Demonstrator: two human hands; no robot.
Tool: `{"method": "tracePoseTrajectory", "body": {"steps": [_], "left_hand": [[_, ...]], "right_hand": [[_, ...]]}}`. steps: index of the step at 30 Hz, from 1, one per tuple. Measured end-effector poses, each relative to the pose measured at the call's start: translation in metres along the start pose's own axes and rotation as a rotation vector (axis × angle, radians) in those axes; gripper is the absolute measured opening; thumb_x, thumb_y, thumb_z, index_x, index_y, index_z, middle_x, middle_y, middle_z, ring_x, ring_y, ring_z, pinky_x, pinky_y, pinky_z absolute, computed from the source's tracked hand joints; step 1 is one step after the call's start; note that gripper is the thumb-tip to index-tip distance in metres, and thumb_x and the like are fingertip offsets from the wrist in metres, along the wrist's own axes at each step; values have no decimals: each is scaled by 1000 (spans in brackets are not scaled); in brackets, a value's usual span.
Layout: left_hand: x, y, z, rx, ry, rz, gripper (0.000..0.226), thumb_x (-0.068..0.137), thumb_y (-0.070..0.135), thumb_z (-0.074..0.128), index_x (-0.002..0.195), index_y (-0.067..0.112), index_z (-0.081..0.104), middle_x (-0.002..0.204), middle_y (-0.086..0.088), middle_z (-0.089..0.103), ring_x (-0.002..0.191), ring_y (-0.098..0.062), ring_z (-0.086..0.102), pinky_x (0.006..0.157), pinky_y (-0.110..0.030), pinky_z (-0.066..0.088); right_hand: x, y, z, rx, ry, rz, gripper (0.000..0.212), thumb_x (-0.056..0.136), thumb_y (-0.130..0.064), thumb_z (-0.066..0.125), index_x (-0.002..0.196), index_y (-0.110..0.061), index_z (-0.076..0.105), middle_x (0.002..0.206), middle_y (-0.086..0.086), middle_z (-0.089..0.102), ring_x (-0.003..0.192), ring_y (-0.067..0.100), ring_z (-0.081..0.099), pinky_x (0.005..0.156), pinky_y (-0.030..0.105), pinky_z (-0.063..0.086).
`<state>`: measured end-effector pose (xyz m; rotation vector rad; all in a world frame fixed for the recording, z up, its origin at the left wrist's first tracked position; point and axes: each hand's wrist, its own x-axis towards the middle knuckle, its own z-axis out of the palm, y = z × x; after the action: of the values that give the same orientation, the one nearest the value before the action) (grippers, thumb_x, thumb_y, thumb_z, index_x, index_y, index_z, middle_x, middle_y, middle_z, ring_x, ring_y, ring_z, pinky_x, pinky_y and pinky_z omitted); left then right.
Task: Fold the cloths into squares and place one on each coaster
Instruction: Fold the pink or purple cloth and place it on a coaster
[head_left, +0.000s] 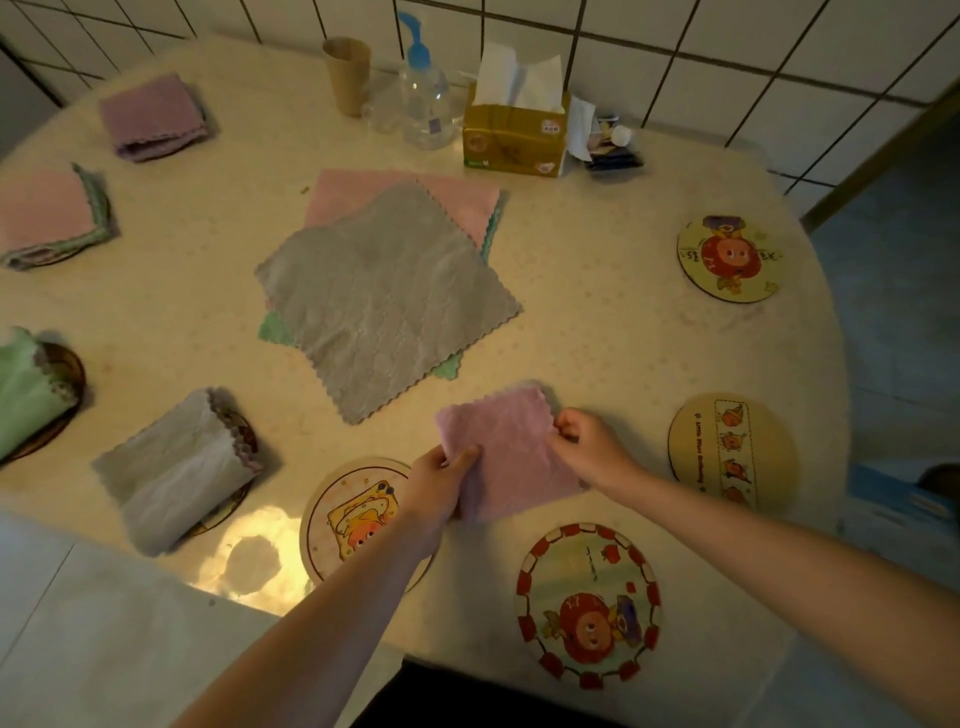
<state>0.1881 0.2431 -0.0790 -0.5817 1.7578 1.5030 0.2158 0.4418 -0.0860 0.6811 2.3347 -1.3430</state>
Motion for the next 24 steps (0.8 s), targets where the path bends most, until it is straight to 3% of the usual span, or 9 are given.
{"method": "tracePoseTrajectory", "body": {"steps": [4,8,11,14,17,20,24], "left_hand": [[-4,0,0,37,-7,-8,17,94,34,55,104,22,63,98,-1,69,89,-20,67,75,-36,58],[-6,1,-1,65,20,-25,22,92,35,59,102,17,66,94,-4,70,85,-21,68,73,-37,60],[-7,0,-4,306,126,46,24,87,41,64,92,17,64,87,-2,69,78,-19,67,72,-38,59],[-15,-6,-8,535,236,150,27,79,42,70,88,19,59,82,3,64,75,-14,60,61,-29,51],[-26,-14,-6,604,237,166,27,78,31,73,94,18,55,81,6,57,69,-5,52,50,-19,36],[-25,-15,0,688,260,205,23,77,26,70,89,16,52,79,3,56,68,-11,52,48,-23,35],[-25,-13,8,795,293,219,24,78,22,65,93,11,50,83,0,54,73,-18,48,46,-25,28]], "right_hand": [[-4,4,-3,37,7,41,22,86,-19,55,66,-17,46,59,-3,45,55,11,41,52,27,31],[-1,1,0,-86,9,81,20,86,-22,55,67,-17,48,59,-4,48,54,10,43,50,26,32],[7,-8,-2,-250,31,104,11,83,-24,59,83,-15,53,73,-3,57,65,11,53,57,28,44],[16,-19,-5,-266,111,44,37,83,-28,62,113,-15,46,102,1,56,87,17,58,75,36,54],[27,-31,-4,-385,108,-140,53,86,-29,62,131,-13,39,125,8,45,107,24,52,91,39,48],[38,-37,-1,-610,-9,-220,49,86,-30,63,127,-11,45,126,12,46,113,30,45,97,38,39],[44,-45,-3,-719,-55,-151,44,85,-37,59,117,-8,49,120,17,53,114,33,46,93,35,34]]}}
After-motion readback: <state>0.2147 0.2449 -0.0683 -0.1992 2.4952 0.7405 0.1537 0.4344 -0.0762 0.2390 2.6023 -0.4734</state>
